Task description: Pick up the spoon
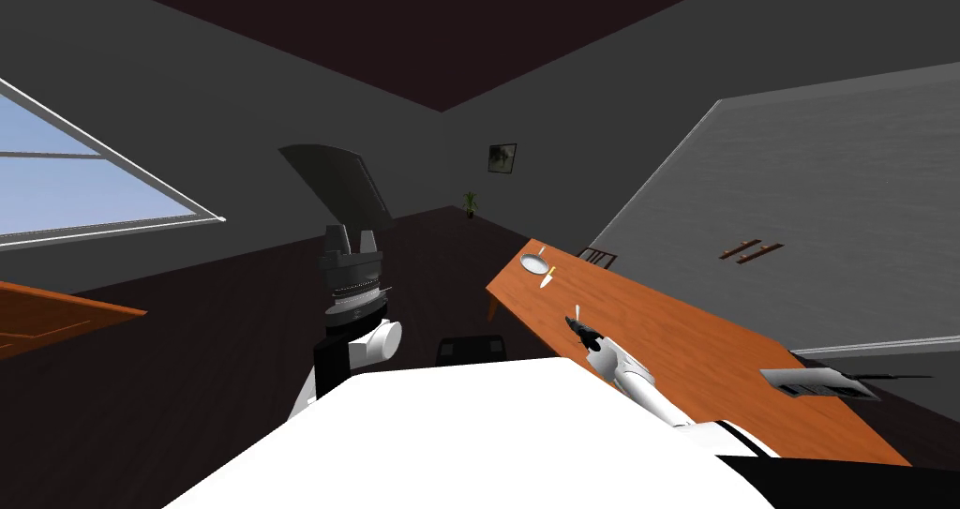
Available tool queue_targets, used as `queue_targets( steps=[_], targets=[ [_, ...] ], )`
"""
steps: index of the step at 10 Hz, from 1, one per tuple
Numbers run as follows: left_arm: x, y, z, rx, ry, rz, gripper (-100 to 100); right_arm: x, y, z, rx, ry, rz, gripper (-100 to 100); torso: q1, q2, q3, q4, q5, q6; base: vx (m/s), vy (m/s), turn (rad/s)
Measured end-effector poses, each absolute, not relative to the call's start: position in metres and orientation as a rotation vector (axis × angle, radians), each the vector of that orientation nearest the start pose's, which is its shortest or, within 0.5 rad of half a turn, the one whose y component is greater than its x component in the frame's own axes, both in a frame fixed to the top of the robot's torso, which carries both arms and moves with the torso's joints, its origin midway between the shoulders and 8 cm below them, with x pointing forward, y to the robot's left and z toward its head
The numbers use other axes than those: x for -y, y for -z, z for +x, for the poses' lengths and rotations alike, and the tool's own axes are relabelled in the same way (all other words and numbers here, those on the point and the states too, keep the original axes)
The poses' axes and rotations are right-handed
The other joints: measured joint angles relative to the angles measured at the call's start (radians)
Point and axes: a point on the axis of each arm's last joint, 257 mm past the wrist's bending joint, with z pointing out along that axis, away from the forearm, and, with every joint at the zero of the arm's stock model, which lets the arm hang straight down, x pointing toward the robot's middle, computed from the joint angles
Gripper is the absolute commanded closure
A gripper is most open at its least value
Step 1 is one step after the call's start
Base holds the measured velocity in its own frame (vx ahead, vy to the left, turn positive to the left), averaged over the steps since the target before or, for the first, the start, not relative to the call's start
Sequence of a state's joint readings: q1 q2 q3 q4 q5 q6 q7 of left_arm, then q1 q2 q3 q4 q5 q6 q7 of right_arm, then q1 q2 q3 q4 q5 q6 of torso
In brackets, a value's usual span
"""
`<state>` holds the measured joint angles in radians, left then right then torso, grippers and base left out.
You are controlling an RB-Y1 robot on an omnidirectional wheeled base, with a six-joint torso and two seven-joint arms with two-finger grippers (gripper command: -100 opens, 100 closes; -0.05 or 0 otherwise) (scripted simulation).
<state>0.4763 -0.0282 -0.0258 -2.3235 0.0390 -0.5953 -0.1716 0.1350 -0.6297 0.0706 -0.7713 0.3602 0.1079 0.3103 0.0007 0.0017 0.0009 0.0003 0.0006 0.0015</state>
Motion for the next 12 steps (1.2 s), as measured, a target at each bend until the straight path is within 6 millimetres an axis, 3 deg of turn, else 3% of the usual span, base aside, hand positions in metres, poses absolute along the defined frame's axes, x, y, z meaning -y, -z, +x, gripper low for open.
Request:
queue_targets(
  steps=[1,2,8,9,12],
  targets=[
    [-0.273,-0.067,0.318,-0.487,1.227,-0.524,0,0.625,0.519,0.254,-2.282,0.422,0.742,0,0.000,0.000,0.000,0.000,0.000,0.000,0.000,0.000,0.000],
    [-0.273,-0.067,0.318,-0.487,1.227,-0.524,0,0.624,0.519,0.254,-2.282,0.422,0.742,-100,0.000,0.001,0.001,0.000,0.000,0.000,0.010,-0.040,-0.090],
    [-0.273,-0.067,0.318,-0.487,1.227,-0.524,0,0.587,0.534,0.279,-2.296,0.403,0.698,-100,-0.004,0.000,0.000,0.000,-0.001,0.000,0.021,-0.067,-0.053],
    [-0.273,-0.067,0.318,-0.487,1.227,-0.524,0,0.587,0.534,0.279,-2.297,0.404,0.697,100,-0.003,0.000,0.000,0.000,-0.001,0.000,0.002,-0.005,0.004],
    [-0.273,-0.067,0.318,-0.487,1.227,-0.524,0,0.587,0.534,0.279,-2.295,0.403,0.698,100,-0.001,0.001,0.000,0.000,-0.001,0.000,0.000,0.000,0.000]
  ],
)
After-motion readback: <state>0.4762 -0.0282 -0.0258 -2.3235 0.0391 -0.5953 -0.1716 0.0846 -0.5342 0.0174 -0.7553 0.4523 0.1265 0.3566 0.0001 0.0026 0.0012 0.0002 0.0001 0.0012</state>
